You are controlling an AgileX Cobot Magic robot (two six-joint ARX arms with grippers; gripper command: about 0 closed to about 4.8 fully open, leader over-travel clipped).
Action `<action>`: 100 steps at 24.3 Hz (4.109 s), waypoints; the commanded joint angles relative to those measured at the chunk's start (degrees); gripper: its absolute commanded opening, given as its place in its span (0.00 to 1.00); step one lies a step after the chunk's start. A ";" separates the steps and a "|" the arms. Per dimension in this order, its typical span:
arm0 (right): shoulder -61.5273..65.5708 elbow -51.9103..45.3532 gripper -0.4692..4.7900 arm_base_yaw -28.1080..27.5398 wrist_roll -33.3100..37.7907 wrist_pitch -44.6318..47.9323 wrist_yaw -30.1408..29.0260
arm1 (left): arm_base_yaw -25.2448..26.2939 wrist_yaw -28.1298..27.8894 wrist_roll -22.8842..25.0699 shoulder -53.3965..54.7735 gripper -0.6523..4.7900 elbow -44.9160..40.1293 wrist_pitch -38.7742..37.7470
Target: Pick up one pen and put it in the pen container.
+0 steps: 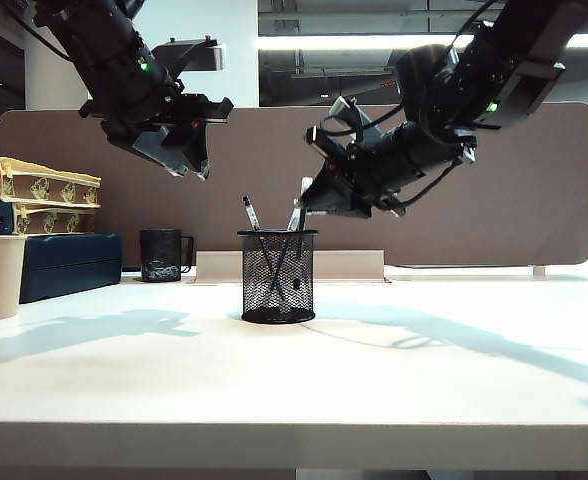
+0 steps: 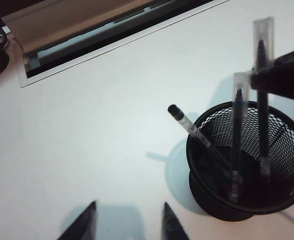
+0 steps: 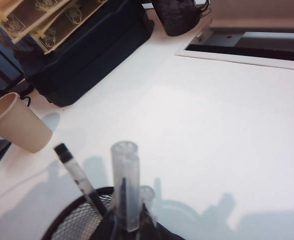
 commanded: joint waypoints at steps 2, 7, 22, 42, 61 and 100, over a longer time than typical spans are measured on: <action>0.24 0.31 0.21 0.02 -0.26 -0.28 0.24 | 0.02 0.26 0.22 -0.24 0.42 0.20 0.55; 0.22 0.33 0.30 0.02 -0.22 -0.24 0.20 | 0.02 0.22 0.22 -0.24 0.42 0.20 0.57; -1.31 0.35 0.38 -0.31 -0.20 0.63 -0.24 | 1.40 0.94 0.20 -0.28 0.42 0.22 0.52; -11.80 0.31 0.37 -3.72 -5.60 -8.11 -1.77 | 3.32 2.95 1.07 -5.09 0.42 0.20 -3.23; -23.56 0.17 0.37 -5.18 -16.41 -24.46 0.04 | 3.32 2.49 1.07 -15.17 0.42 -7.34 -7.17; -57.70 -20.52 0.37 -9.75 -21.03 -39.54 10.60 | 3.45 1.42 -0.31 -33.88 0.42 -17.57 -14.08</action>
